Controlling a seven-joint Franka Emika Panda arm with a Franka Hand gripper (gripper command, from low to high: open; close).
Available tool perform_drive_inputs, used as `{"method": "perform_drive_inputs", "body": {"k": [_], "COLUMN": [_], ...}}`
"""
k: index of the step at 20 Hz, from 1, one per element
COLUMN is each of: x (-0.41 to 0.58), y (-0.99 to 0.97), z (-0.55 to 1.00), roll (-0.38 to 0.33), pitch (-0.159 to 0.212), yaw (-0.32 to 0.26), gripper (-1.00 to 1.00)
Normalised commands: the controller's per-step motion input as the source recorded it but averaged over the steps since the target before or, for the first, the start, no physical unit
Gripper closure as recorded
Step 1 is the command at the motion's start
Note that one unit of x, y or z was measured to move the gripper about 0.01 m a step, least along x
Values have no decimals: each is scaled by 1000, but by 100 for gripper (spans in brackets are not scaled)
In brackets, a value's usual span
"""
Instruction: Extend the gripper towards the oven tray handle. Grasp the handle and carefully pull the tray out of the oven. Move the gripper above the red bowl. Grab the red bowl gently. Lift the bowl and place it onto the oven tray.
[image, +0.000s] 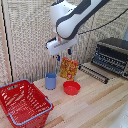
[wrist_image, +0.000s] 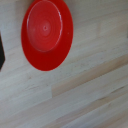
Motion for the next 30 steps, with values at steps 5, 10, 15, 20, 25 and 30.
{"method": "perform_drive_inputs", "body": {"k": [5, 10, 15, 20, 25, 30], "x": [131, 140, 39, -45, -69, -3], "y": [9, 14, -345, -620, -678, -719], "z": [0, 0, 94, 78, 46, 0], "roll": [-375, -375, -282, -239, -237, -214], "pitch": [20, 24, 4, -18, -28, -25], "yaw": [131, 129, 80, 59, 51, 56], "gripper": [-100, -100, -100, -100, -100, -100]}}
